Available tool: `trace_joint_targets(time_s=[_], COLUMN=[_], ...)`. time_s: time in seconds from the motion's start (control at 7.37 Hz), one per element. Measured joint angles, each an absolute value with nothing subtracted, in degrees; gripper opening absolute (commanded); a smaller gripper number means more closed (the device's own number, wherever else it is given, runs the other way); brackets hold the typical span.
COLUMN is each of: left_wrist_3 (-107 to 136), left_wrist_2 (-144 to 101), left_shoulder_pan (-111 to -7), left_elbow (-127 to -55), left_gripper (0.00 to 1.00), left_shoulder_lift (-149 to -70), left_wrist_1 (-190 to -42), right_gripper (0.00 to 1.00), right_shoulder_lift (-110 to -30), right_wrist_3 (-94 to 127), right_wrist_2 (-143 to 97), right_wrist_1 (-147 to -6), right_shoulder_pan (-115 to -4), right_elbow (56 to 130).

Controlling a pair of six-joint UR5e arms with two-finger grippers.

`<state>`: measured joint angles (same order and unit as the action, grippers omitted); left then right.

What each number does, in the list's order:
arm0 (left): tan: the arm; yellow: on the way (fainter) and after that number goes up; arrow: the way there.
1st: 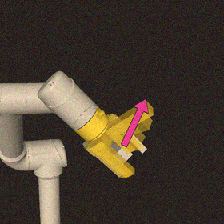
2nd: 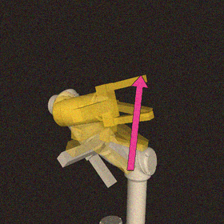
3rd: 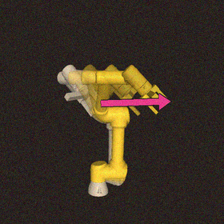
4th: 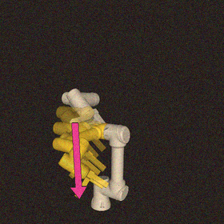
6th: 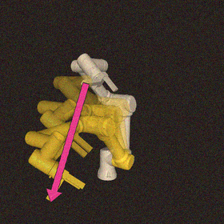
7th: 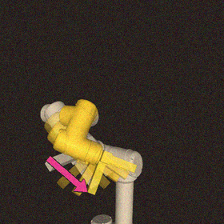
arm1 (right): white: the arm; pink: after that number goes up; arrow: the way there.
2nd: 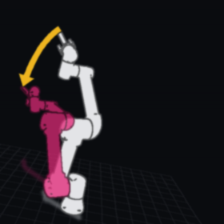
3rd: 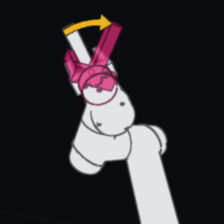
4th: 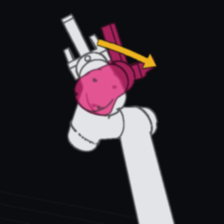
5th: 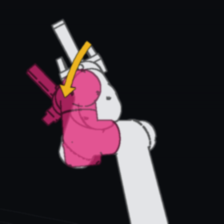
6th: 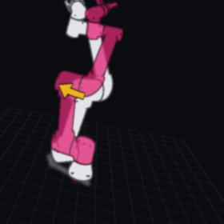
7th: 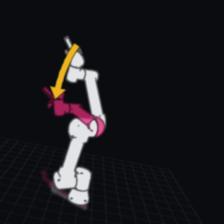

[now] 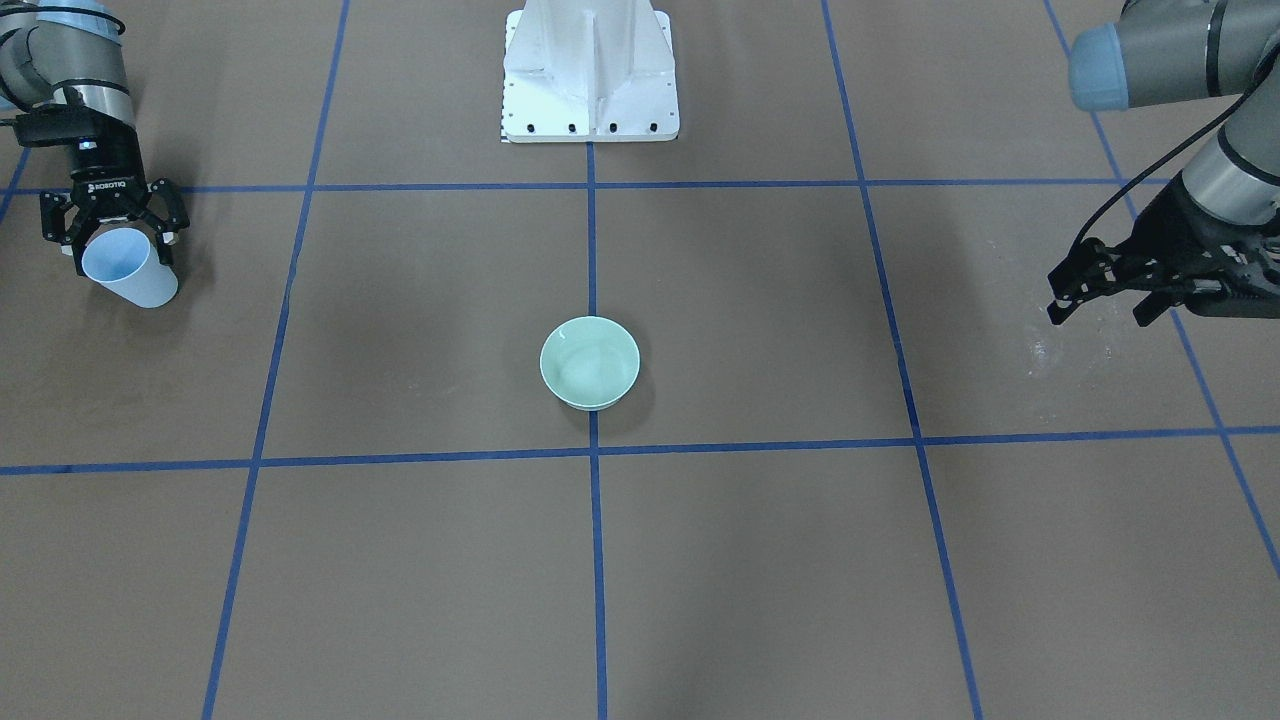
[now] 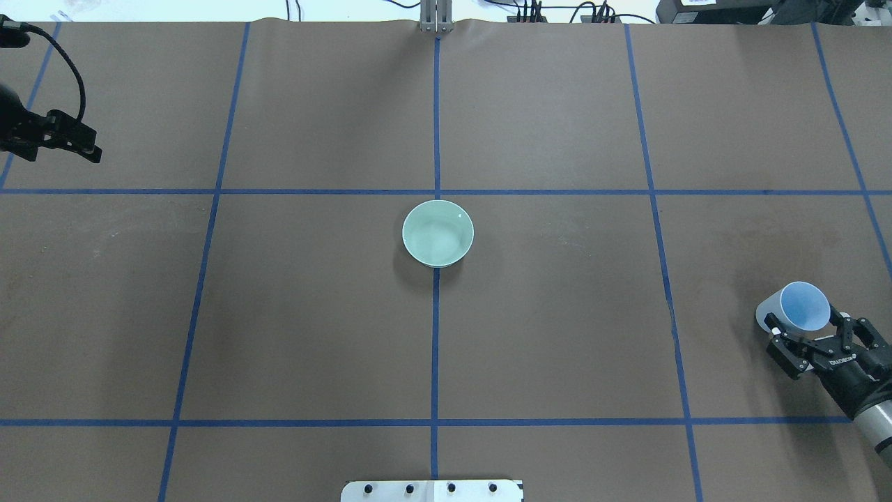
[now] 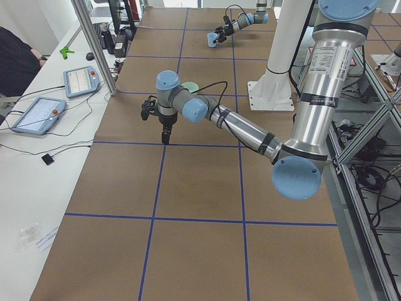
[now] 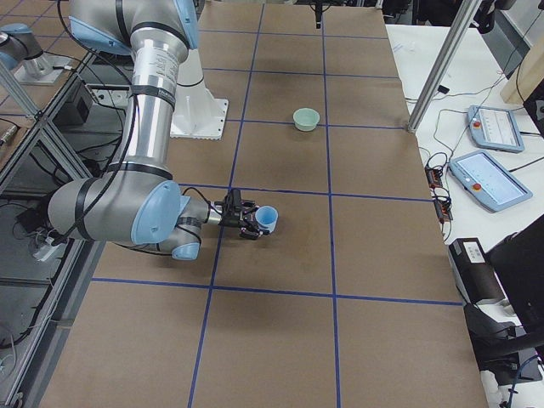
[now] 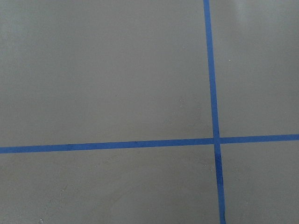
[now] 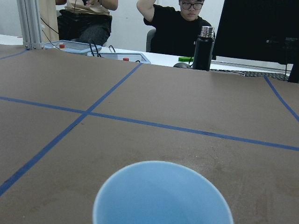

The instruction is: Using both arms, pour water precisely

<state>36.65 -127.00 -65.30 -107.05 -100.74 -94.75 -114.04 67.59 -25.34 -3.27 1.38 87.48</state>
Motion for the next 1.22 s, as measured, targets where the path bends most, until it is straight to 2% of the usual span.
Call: trace_joint_targets(time_s=[1.22], left_wrist_3=[36.9], left_wrist_2=[-127.0], left_shoulder_pan=[-65.3], left_elbow=[-107.4], left_gripper=[1.00], left_shoulder_lift=[-100.9], left_wrist_1=[-94.7], right_gripper=[0.99], right_shoulder_lift=[-121.1], right_wrist_3=[61.7], right_wrist_2=[-26.3], right_wrist_1=[1.8], right_shoulder_pan=[2.6], right_elbow=[95.9])
